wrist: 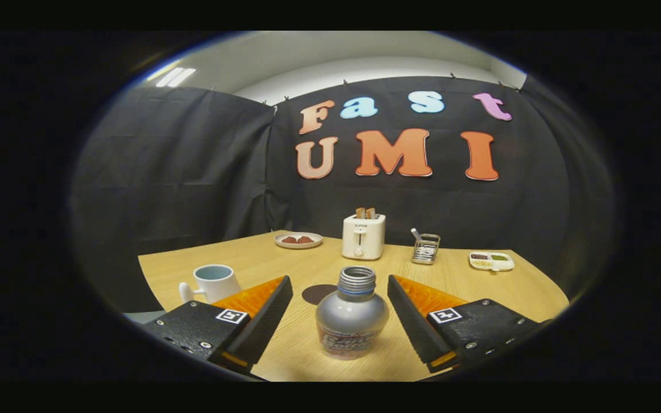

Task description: Take the bottle from table, then pour the juice into the cup, finally place the bottle on the coaster

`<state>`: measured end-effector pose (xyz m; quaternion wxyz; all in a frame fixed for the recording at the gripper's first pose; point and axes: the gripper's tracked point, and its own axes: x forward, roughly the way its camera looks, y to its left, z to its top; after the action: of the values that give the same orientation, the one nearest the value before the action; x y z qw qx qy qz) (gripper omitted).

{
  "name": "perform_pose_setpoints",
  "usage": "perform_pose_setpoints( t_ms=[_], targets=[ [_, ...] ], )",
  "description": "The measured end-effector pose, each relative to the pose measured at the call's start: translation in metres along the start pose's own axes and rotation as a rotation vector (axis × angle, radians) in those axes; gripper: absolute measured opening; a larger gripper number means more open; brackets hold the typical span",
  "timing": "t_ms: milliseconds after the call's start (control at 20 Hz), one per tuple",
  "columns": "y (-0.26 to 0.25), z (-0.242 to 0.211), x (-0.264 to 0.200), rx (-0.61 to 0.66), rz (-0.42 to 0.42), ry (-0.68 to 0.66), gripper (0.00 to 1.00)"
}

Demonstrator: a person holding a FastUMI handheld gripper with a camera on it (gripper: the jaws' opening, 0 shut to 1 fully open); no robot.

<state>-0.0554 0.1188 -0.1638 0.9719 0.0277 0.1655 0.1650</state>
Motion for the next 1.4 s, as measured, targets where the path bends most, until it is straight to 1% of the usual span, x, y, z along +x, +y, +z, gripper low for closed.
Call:
perform_pose_setpoints(
  t_ms=[300, 500, 700, 800, 900, 1050, 1150, 1400],
  targets=[
    [-0.004, -0.031, 0.001, 0.017, -0.010, 0.070, 0.99],
    [0.001, -0.052, 0.002, 0.053, -0.004, 0.119, 0.99],
    [-0.004, -0.076, 0.000, 0.088, -0.027, 0.183, 0.99],
    [-0.006, -0.080, -0.002, 0.110, -0.034, 0.198, 0.97],
    [-0.009, -0.081, -0.001, 0.119, -0.044, 0.201, 0.92],
    [-0.011, -0.079, 0.000, 0.109, -0.058, 0.196, 0.81],
    [-0.011, -0.079, 0.005, 0.095, -0.062, 0.199, 0.79],
    [-0.009, -0.077, 0.008, 0.072, -0.060, 0.207, 0.79]
  ],
)
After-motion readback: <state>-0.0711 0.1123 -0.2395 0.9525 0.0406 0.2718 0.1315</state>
